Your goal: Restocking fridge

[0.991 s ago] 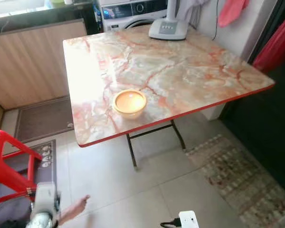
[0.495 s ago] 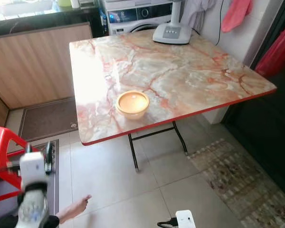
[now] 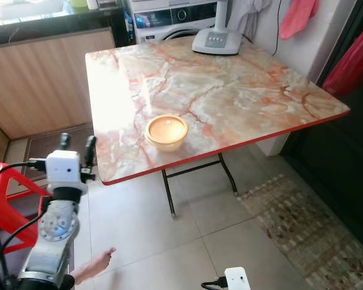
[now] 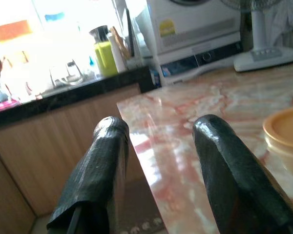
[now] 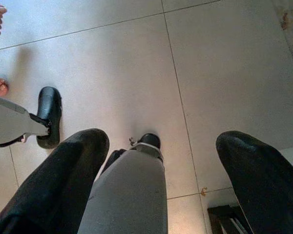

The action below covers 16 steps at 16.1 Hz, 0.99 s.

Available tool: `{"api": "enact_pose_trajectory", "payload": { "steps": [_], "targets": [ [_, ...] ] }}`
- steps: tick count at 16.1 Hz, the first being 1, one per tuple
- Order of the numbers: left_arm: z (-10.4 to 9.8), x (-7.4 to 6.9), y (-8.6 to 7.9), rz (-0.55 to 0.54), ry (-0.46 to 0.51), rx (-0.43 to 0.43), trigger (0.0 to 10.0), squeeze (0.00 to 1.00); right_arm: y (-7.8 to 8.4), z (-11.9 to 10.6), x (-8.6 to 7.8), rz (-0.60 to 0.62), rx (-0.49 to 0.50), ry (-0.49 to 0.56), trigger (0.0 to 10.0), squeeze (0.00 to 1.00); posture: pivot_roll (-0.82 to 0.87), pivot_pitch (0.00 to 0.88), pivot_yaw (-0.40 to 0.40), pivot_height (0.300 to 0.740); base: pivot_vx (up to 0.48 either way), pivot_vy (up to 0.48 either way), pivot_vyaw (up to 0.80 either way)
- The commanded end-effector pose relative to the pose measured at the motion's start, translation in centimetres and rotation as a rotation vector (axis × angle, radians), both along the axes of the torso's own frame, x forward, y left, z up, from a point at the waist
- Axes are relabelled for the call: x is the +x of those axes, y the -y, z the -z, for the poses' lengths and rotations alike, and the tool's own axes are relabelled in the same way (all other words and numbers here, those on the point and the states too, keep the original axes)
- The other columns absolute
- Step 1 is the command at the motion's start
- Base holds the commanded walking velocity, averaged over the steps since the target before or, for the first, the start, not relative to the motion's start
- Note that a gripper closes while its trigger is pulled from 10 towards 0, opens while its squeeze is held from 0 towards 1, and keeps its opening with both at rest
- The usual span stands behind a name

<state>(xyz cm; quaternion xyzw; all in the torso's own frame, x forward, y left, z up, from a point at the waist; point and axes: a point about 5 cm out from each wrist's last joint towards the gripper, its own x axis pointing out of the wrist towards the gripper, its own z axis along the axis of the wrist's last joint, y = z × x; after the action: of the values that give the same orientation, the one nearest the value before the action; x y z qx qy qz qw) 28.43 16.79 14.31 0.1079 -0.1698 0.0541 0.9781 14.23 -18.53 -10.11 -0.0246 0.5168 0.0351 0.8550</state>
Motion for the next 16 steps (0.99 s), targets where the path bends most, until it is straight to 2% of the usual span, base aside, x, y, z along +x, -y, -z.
{"api": "enact_pose_trajectory", "payload": {
  "steps": [1,2,3,5,7,10,16],
  "targets": [
    [-0.5,0.0,0.0,0.01,0.002,-0.002,10.0,0.0,0.0,0.1,-0.2,0.025,0.006,-0.005,10.0,0.0,0.04,0.032,0.029,0.74,0.0,0.0,0.0],
    [-0.5,0.1,0.2,0.017,-0.012,-0.017,10.0,0.0,0.0,0.1,-0.2,0.026,0.007,-0.006,10.0,0.0,0.04,0.035,0.03,0.74,0.244,0.0,0.0],
    [-0.6,0.2,-0.1,0.0,-0.034,-0.106,10.0,0.0,-0.1,0.1,-0.2,0.028,0.009,-0.005,10.0,0.0,0.04,0.037,0.031,0.74,0.247,0.0,0.0],
    [-1.0,0.4,-0.3,-0.002,-0.037,-0.117,10.0,0.0,-0.2,0.1,-0.1,0.025,0.01,-0.004,10.0,0.0,0.04,0.045,0.035,0.74,0.251,0.0,0.0],
    [-1.1,0.5,-0.5,-0.004,-0.048,-0.172,10.0,0.0,-0.2,0.1,-0.1,0.028,0.011,-0.003,10.0,0.0,0.03,0.051,0.038,0.74,0.251,0.0,0.0],
    [-1.5,0.6,0.0,0.03,-0.044,-0.09,10.0,0.0,-0.3,0.1,-0.1,0.031,0.012,-0.003,10.0,0.0,0.04,0.058,0.039,0.74,0.255,0.0,0.0],
    [-1.6,0.7,0.4,0.043,-0.052,-0.09,10.0,0.0,-0.4,0.1,0.0,0.03,0.016,-0.001,10.0,0.0,0.04,0.065,0.04,0.74,0.258,0.0,0.0]
  ]
}}
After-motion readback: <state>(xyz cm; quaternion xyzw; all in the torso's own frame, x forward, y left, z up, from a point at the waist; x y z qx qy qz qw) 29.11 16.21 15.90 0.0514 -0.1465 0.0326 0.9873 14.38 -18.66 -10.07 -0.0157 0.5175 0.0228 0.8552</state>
